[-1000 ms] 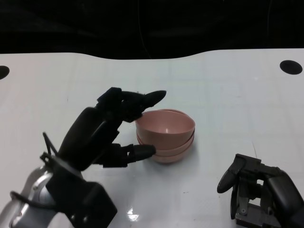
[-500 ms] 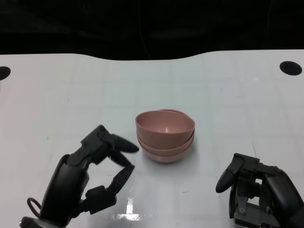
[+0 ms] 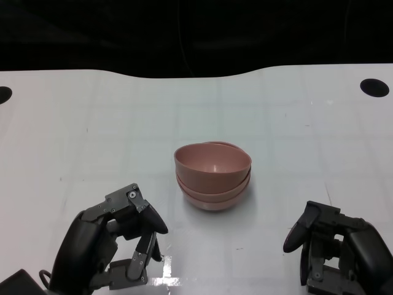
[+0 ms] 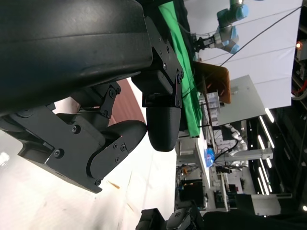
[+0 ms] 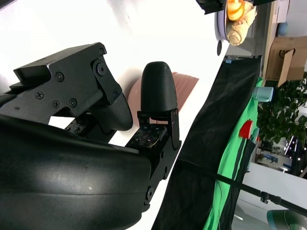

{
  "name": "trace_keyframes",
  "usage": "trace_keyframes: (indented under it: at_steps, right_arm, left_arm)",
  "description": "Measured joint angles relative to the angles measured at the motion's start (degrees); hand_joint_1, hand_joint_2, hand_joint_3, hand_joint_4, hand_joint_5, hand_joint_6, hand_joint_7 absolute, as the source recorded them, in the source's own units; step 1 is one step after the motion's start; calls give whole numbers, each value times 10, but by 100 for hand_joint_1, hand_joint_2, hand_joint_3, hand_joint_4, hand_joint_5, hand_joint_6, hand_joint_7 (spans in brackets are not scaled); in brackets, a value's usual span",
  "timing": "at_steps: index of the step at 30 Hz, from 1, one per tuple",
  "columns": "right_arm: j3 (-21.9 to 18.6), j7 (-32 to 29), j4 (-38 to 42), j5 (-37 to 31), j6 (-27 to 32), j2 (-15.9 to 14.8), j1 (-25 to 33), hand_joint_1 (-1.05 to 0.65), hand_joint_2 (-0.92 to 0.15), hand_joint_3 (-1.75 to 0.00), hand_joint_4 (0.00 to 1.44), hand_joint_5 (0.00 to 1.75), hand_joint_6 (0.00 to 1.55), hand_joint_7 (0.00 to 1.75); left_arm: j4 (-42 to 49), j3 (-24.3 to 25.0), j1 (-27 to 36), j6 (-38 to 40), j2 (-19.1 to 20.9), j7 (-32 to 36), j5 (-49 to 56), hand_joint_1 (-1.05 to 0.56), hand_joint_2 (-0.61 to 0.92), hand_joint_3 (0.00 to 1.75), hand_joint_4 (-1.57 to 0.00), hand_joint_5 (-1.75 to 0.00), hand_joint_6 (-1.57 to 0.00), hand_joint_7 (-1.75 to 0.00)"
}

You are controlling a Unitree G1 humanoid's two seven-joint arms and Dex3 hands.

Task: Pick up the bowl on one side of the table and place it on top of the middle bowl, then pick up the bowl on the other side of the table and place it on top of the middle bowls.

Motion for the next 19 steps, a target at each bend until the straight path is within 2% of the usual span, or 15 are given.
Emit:
trace_keyframes:
  at_steps: [9,19]
  right_arm:
    - [-3,2,0,0,0,-3,4,-3,-34,-153,91,175,83,145]
    - [-10,4,0,0,-4,-3,4,-2,-33,-152,91,175,83,144]
  left_arm:
    - [20,12,-5,1,-10,-30,-2,-18,43,130,-83,-172,-73,-152]
    - [36,20,-11,-1,-21,-32,22,-19,41,132,-82,-174,-73,-152]
